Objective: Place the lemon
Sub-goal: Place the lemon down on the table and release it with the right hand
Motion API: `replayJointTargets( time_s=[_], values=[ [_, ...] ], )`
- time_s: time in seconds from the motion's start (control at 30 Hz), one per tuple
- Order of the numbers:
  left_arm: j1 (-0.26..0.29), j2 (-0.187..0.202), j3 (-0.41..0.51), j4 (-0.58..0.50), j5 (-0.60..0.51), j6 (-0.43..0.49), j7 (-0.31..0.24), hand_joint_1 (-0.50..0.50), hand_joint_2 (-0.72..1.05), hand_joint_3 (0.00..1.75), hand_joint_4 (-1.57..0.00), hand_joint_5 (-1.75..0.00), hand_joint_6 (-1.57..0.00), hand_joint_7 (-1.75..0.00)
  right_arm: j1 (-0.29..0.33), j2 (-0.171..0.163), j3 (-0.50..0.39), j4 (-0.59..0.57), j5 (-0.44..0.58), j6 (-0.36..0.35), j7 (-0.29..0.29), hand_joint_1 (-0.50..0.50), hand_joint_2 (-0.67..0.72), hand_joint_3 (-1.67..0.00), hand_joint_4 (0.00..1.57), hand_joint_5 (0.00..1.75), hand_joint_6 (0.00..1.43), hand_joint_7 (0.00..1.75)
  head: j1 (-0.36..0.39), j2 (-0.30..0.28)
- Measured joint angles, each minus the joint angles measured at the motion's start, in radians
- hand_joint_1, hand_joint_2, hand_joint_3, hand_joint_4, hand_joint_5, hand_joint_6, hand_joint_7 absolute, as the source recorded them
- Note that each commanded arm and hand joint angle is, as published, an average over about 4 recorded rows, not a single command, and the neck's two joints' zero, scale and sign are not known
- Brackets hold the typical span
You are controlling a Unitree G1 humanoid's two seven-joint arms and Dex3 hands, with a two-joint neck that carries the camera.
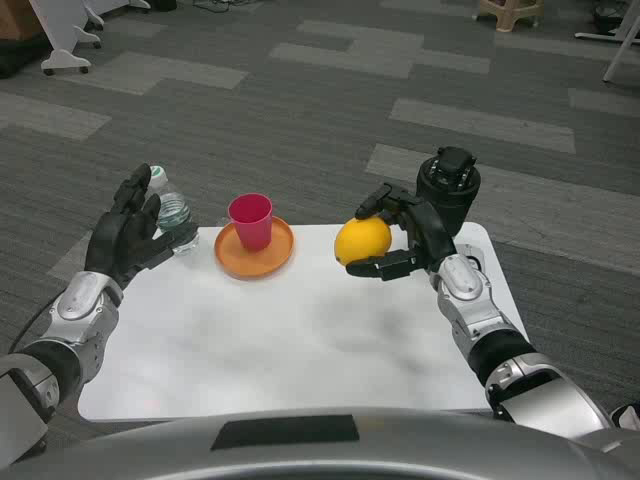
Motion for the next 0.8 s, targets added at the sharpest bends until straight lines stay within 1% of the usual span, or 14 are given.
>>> replayJointTargets(
  time_s=[0.17,0.33,0.47,0.6,0.73,0.8],
  values=[
    [0.000,-0.001,0.008,-0.005,0.000,-0.002,0.000,0.50,0.78,0.09,0.00,0.00,0.00,0.00,0.003,-0.001,-0.010,0.033,0.000,-0.004,0.000,0.38,-0.35,-0.56,0.83,1.75,0.60,1.19,0.012,0.004],
    [0.000,-0.001,0.010,-0.007,0.000,-0.002,0.000,0.50,0.78,0.09,0.00,0.00,0.00,0.00,0.003,-0.001,-0.013,0.035,0.000,-0.004,0.000,0.38,-0.35,-0.56,0.80,1.75,0.59,1.19,0.012,0.000],
    [0.000,-0.001,0.010,-0.007,0.000,-0.002,0.000,0.50,0.78,0.02,0.00,0.00,0.00,0.00,0.003,-0.003,-0.006,0.045,0.000,-0.004,0.000,0.38,-0.35,-0.56,0.75,1.75,0.57,1.19,0.011,-0.010],
    [0.000,-0.001,0.010,-0.007,0.000,-0.002,0.000,0.50,0.78,0.09,0.00,0.00,0.00,0.00,0.003,-0.007,0.021,0.080,-0.006,-0.006,0.000,0.38,-0.37,-0.56,0.66,1.75,0.52,1.19,0.012,-0.025],
    [0.000,-0.001,0.010,-0.007,0.000,-0.003,0.000,0.50,0.78,0.09,0.00,0.00,0.00,0.00,-0.003,-0.011,0.064,0.123,-0.025,-0.008,0.000,0.38,-0.41,-0.56,0.55,1.75,0.46,1.13,0.019,-0.041],
    [0.000,-0.001,0.010,-0.008,0.000,-0.004,0.000,0.50,0.78,0.09,0.00,0.00,0.00,0.00,-0.006,-0.013,0.094,0.153,-0.050,-0.010,0.000,0.40,-0.41,-0.56,0.50,1.70,0.41,1.12,0.020,-0.045]
  ],
)
